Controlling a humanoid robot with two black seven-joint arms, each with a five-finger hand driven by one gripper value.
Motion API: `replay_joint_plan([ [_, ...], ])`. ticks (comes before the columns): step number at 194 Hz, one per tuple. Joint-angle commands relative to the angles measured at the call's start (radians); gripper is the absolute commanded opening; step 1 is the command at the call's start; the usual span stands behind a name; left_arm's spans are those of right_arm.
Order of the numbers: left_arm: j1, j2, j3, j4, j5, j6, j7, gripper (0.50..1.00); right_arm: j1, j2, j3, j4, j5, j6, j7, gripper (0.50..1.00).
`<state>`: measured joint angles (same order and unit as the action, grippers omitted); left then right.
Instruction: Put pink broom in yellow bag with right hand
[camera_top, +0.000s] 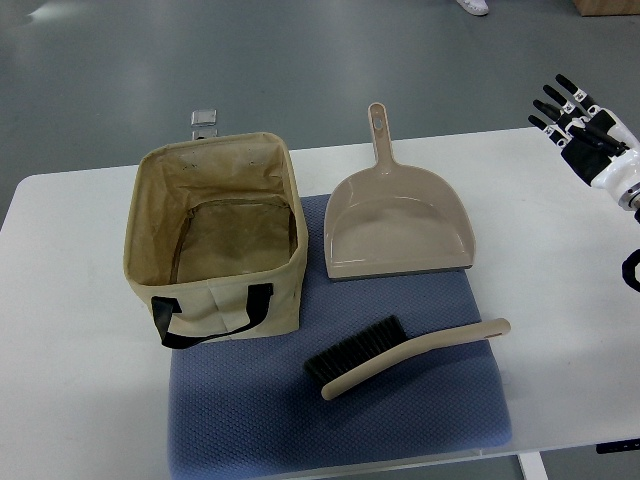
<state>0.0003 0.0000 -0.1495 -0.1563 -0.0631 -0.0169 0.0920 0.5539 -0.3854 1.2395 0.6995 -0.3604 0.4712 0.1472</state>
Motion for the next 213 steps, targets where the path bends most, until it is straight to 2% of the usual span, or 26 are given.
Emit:
replay_joint_plan([
  [1, 0.000, 0.000, -0.001, 0.000, 0.000, 0.000, 0.000, 1.000, 0.001, -0.004, 0.002, 0.000, 0.000, 0.003, 0.000, 0.928],
  [65, 0.000, 0.000, -0.001, 0.000, 0.000, 0.000, 0.000, 1.000, 0.001, -0.010, 0.003, 0.000, 0.000, 0.006, 0.000, 0.930],
  [145, 0.000, 0.000, -0.001, 0.000, 0.000, 0.000, 0.000, 1.000, 0.003, -0.018, -0.002, 0.005, -0.018, 0.067, 0.000, 0.930],
  [175, 0.001, 0.000, 0.001, 0.000, 0.000, 0.000, 0.000, 1.000, 0.009, -0.032, -0.006, 0.006, -0.034, 0.122, 0.002, 0.928],
  [196, 0.001, 0.000, 0.001, 0.000, 0.000, 0.000, 0.000, 1.000, 0.015, -0.066, -0.048, 0.012, -0.049, 0.140, 0.023, 0.928],
  [213, 0.001, 0.000, -0.001, 0.000, 0.000, 0.000, 0.000, 1.000, 0.023, -0.121, -0.129, 0.035, -0.078, 0.140, 0.072, 0.928],
])
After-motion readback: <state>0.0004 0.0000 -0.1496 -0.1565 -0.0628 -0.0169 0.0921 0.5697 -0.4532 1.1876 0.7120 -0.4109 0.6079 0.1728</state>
